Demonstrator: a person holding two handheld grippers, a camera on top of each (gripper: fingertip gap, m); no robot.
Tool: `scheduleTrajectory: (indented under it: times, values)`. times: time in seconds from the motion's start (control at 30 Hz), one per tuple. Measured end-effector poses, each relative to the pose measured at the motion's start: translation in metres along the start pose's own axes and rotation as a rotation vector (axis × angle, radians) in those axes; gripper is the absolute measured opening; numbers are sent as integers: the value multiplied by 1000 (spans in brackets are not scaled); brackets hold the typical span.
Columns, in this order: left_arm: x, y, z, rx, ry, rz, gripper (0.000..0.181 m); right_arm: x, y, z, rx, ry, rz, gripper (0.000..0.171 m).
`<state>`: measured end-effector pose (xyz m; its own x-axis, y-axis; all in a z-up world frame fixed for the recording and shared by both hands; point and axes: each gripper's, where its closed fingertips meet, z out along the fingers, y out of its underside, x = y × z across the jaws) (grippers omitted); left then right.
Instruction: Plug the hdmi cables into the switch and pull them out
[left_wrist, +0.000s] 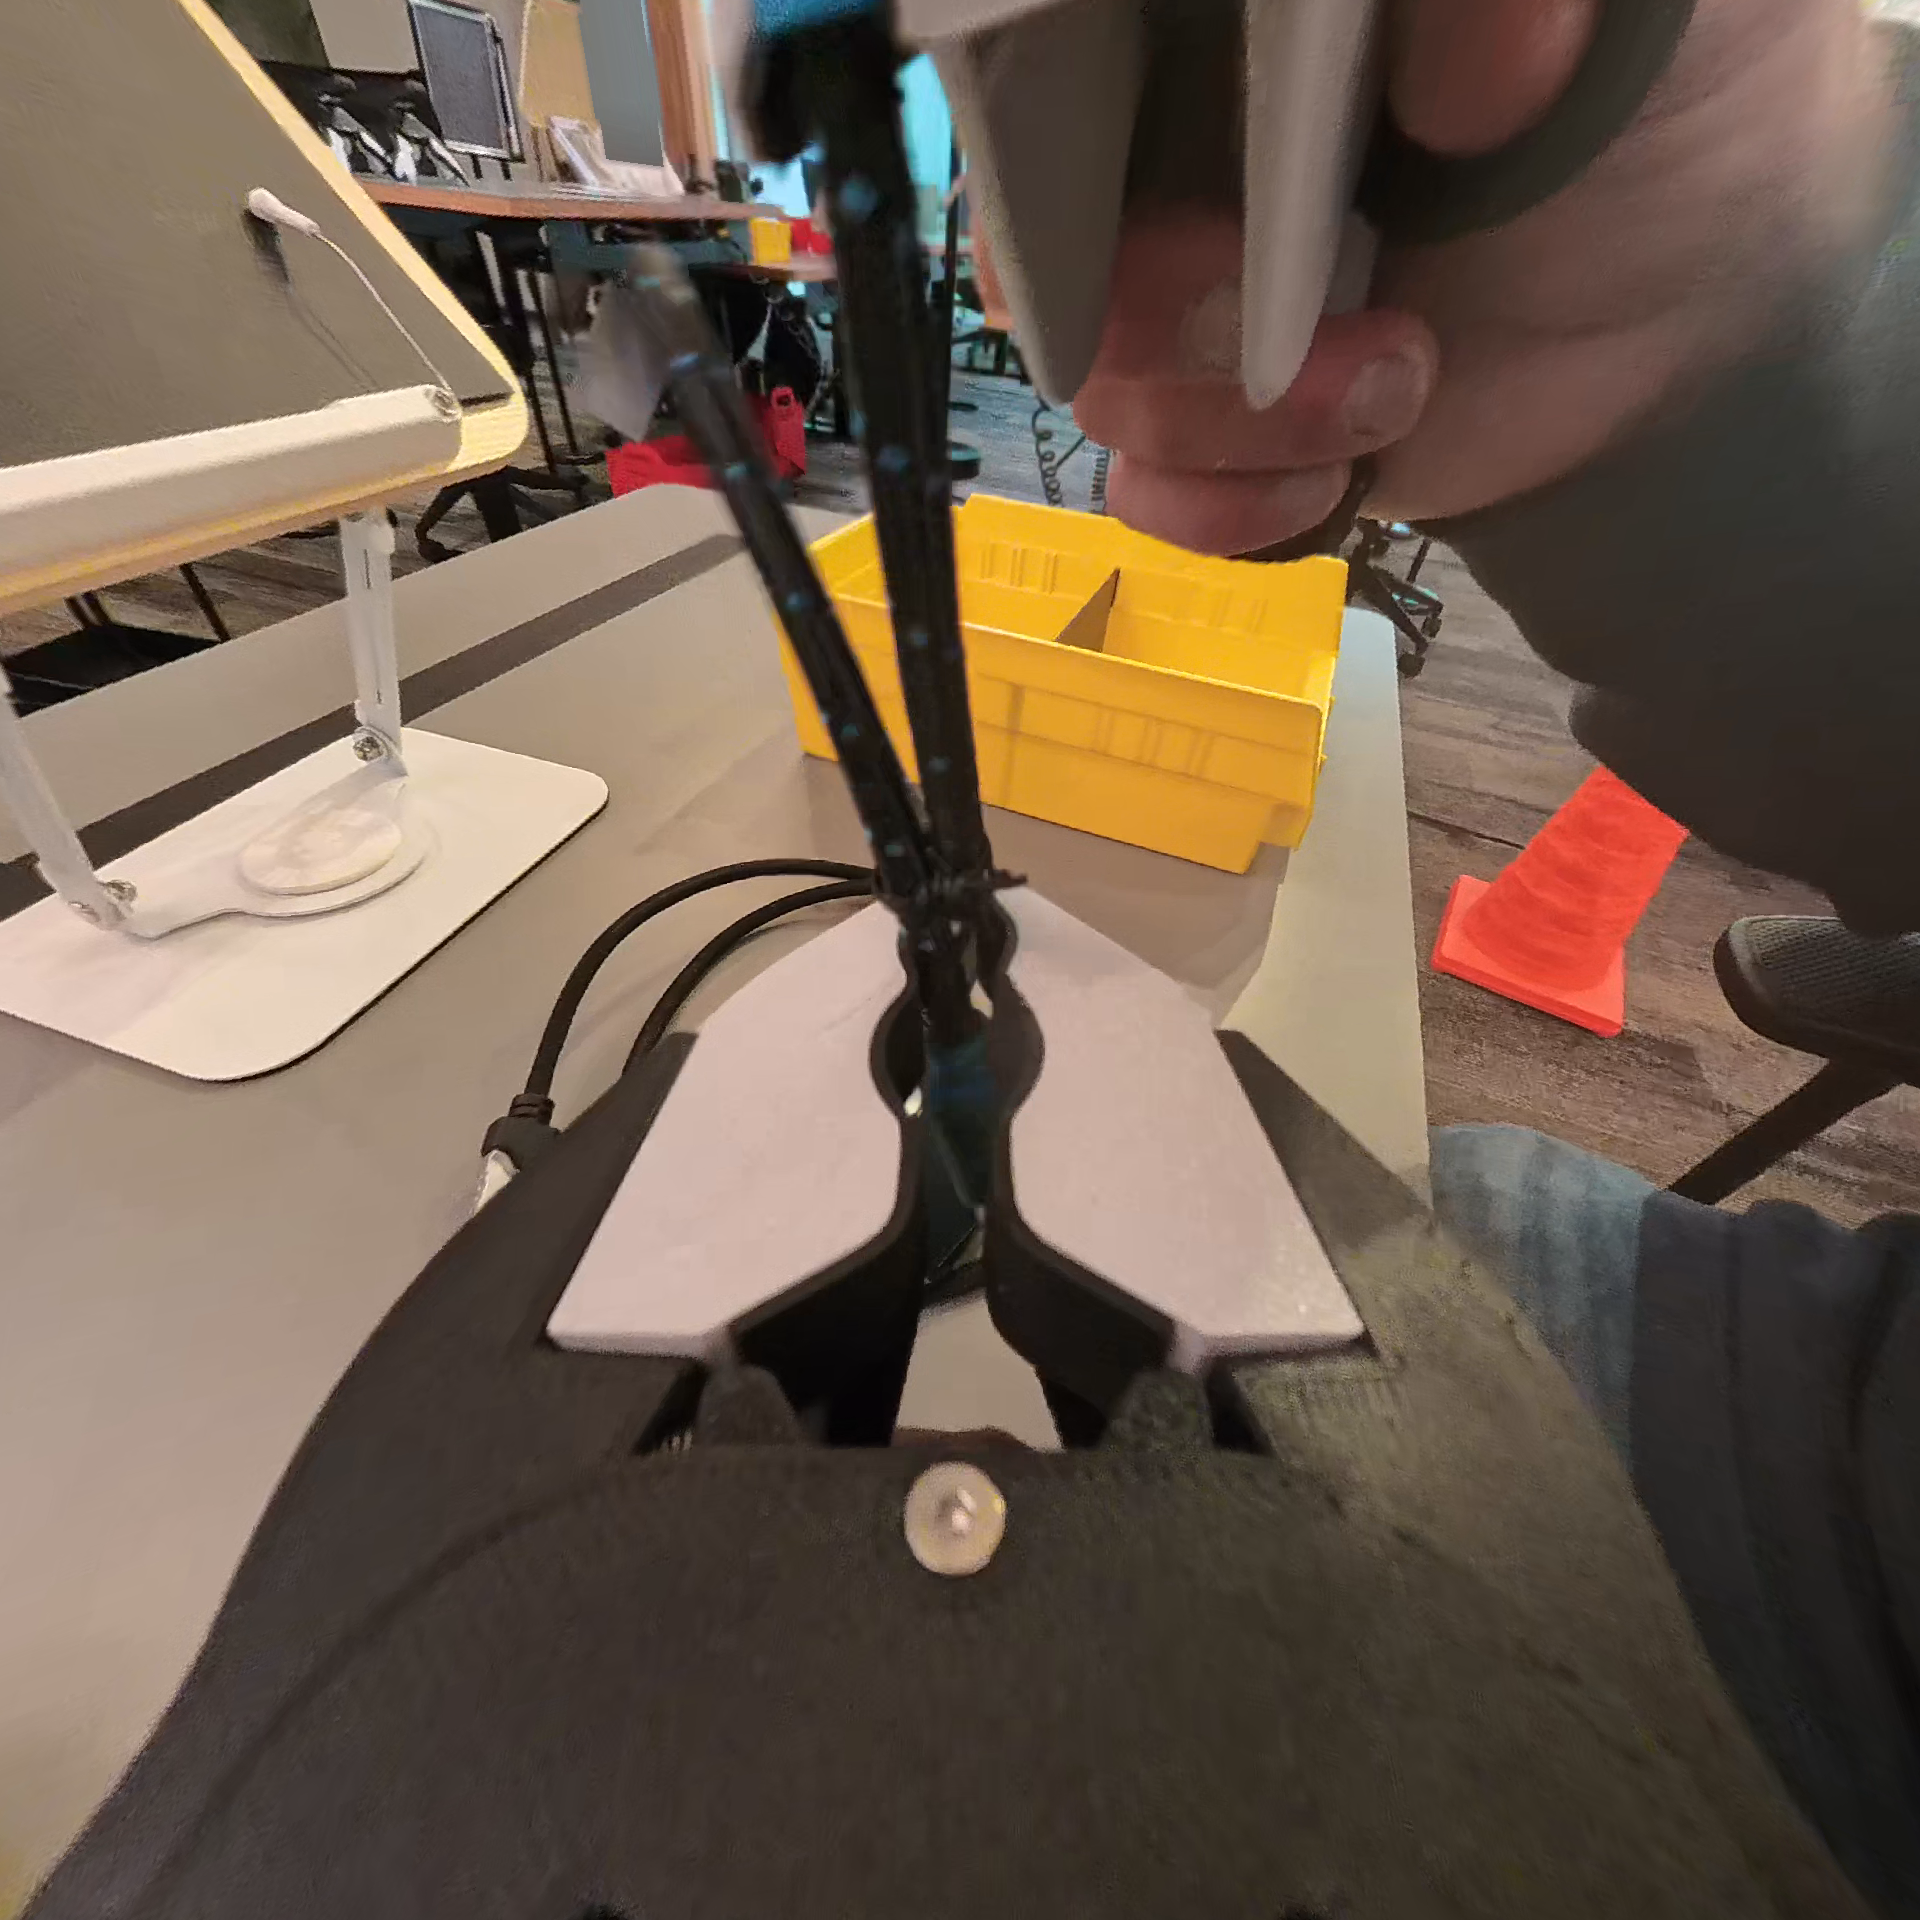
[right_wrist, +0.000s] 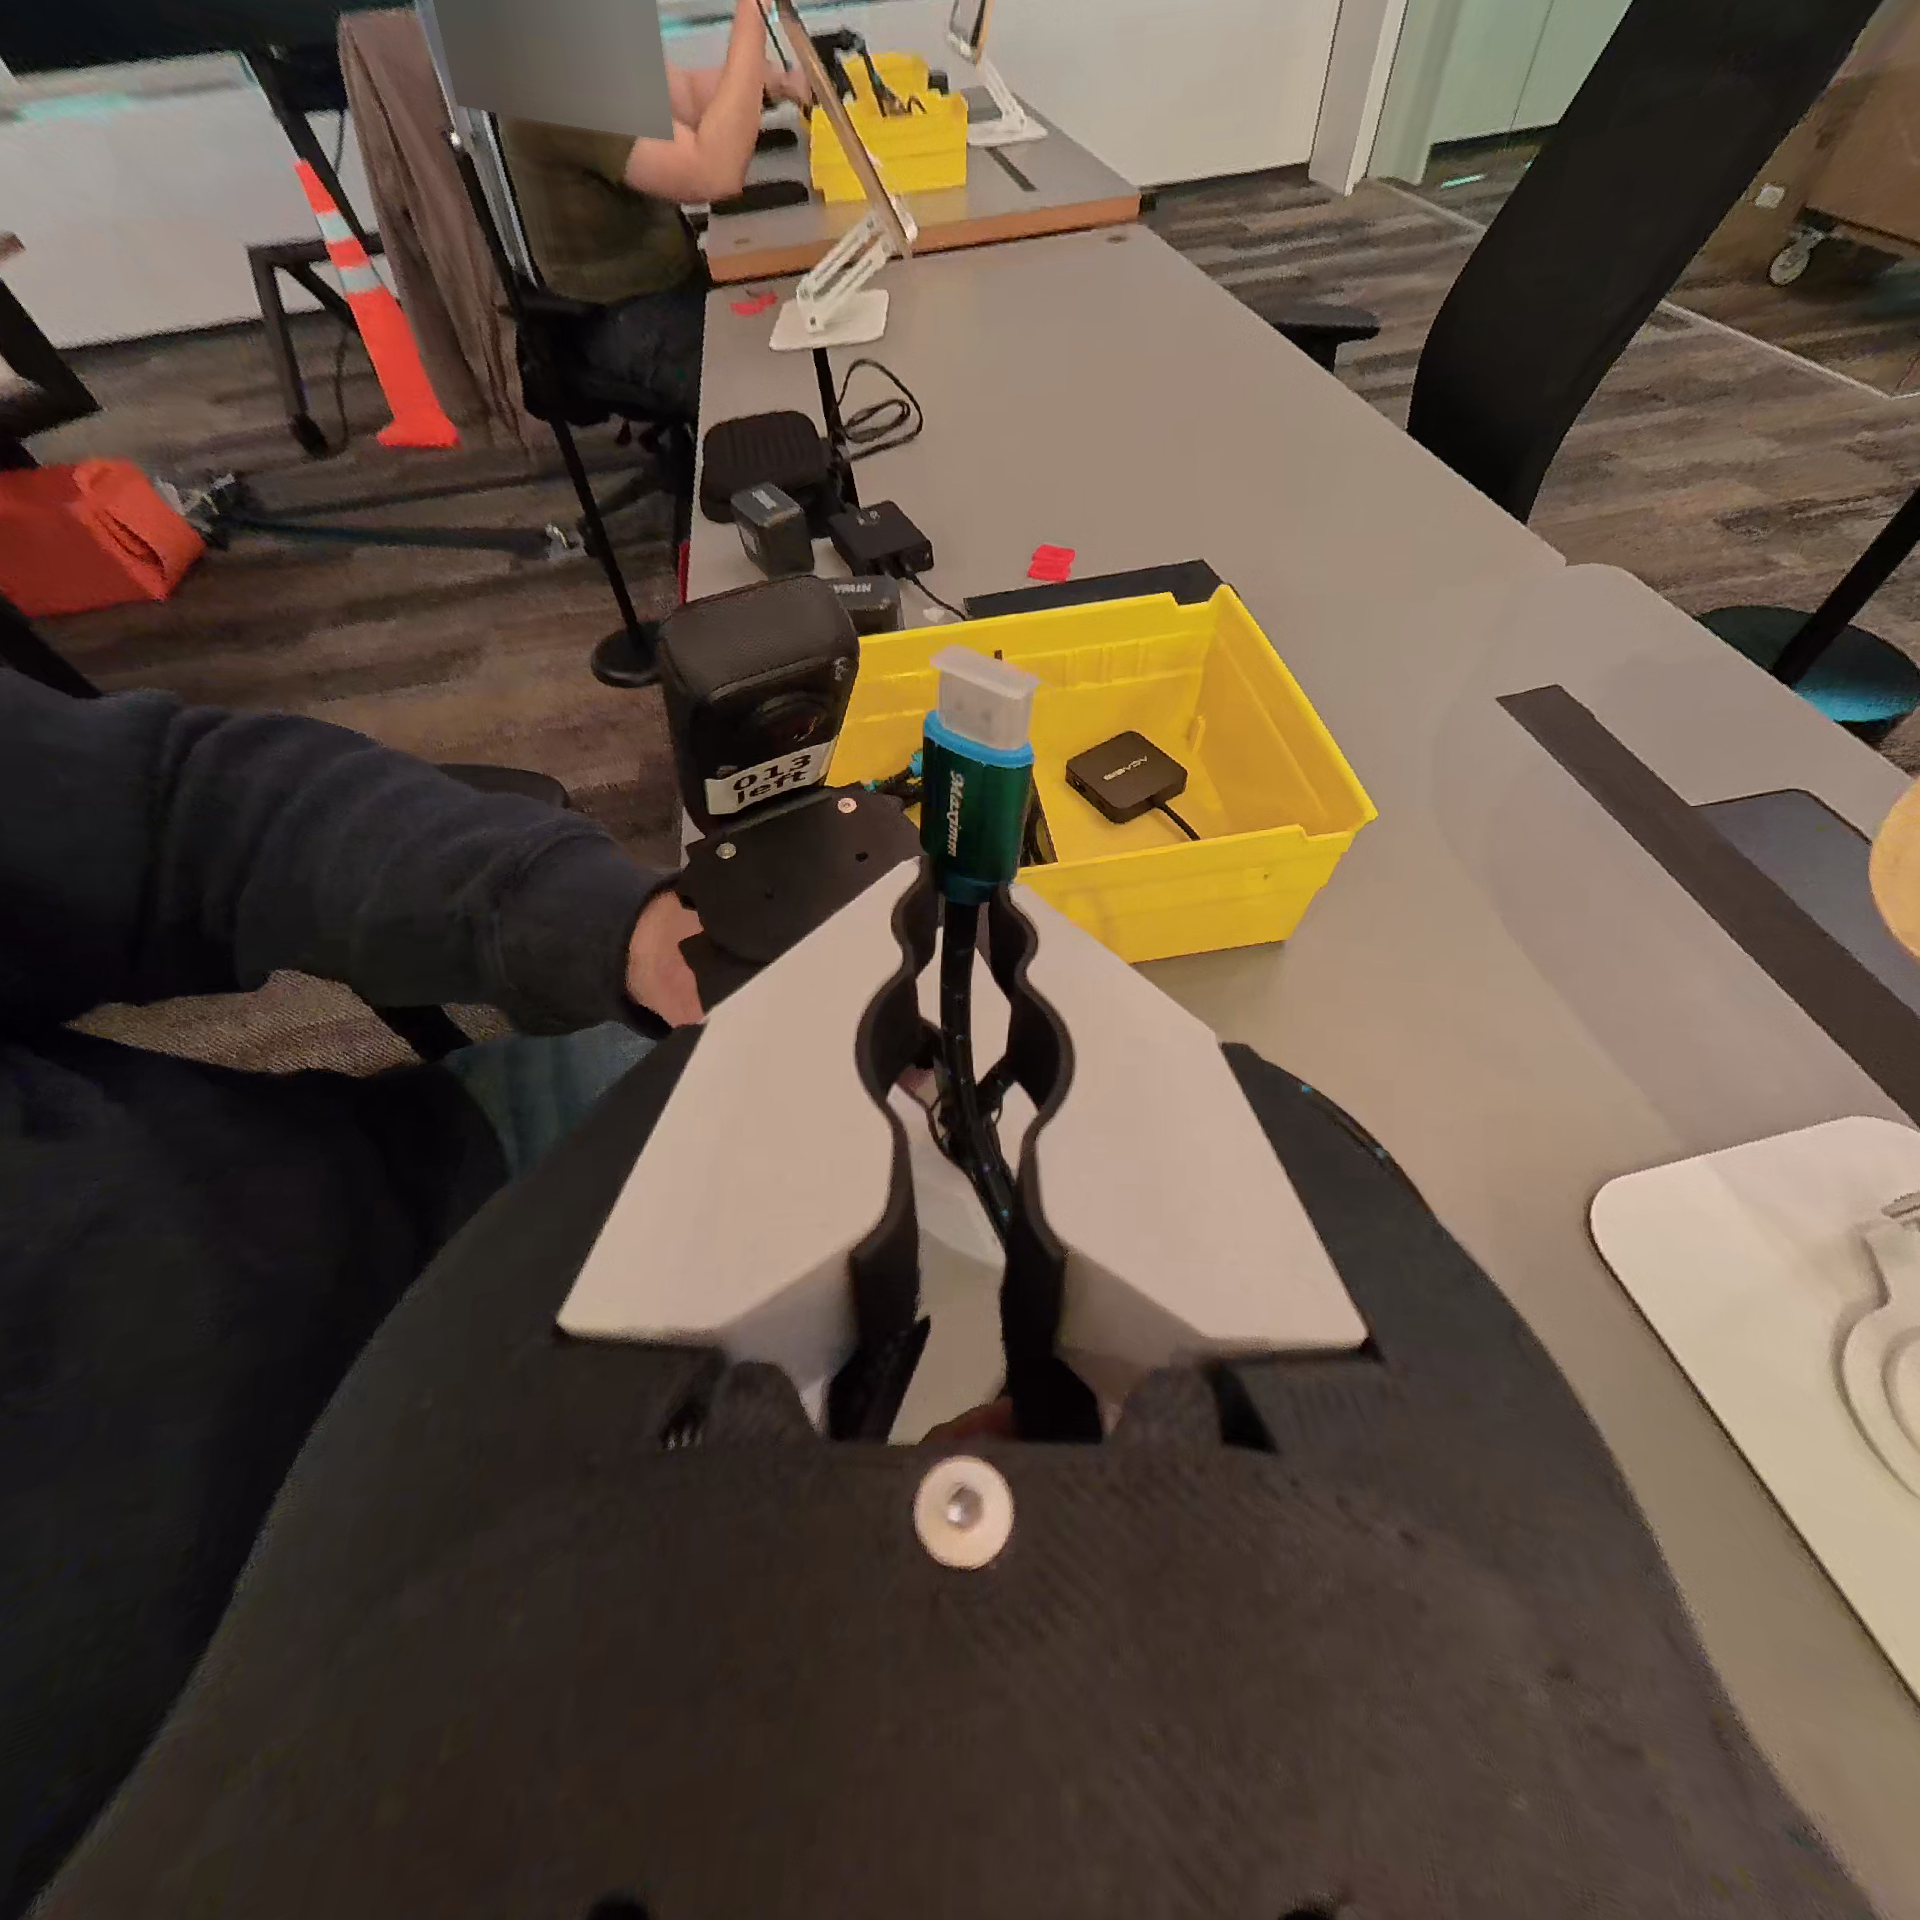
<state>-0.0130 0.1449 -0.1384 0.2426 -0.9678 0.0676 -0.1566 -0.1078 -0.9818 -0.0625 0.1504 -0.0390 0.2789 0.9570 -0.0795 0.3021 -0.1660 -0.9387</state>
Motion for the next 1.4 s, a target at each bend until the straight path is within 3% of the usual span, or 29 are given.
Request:
scheduleTrajectory:
  times: [0.3, 0.47, 0.63, 0.8, 1.03, 1.2, 1.4]
  values:
    - [-8, -8, -9, 26, -12, -57, 6, 28, 19, -43, 138, 98, 120, 0]
    - [-13, -10, -13, -26, -60, -17, 6, 18, 37, -37, 99, 82, 85, 0]
    - [-12, 1, -5, -112, -120, 42, 6, 9, 53, -9, -46, 140, 1, 32]
    - [-16, 5, -5, -156, -194, 81, 6, 14, 54, 5, -20, 190, 7, 5]
    - [-34, 14, -14, -289, -391, 196, 6, 17, 56, 16, 1, 217, 84, 14]
    - [-46, 20, -22, -406, -558, 368, 6, 24, 61, 17, 22, 254, 113, 4]
    - [-37, 10, -18, -322, -436, 288, 6, 26, 54, 1, 147, 159, 196, 4]
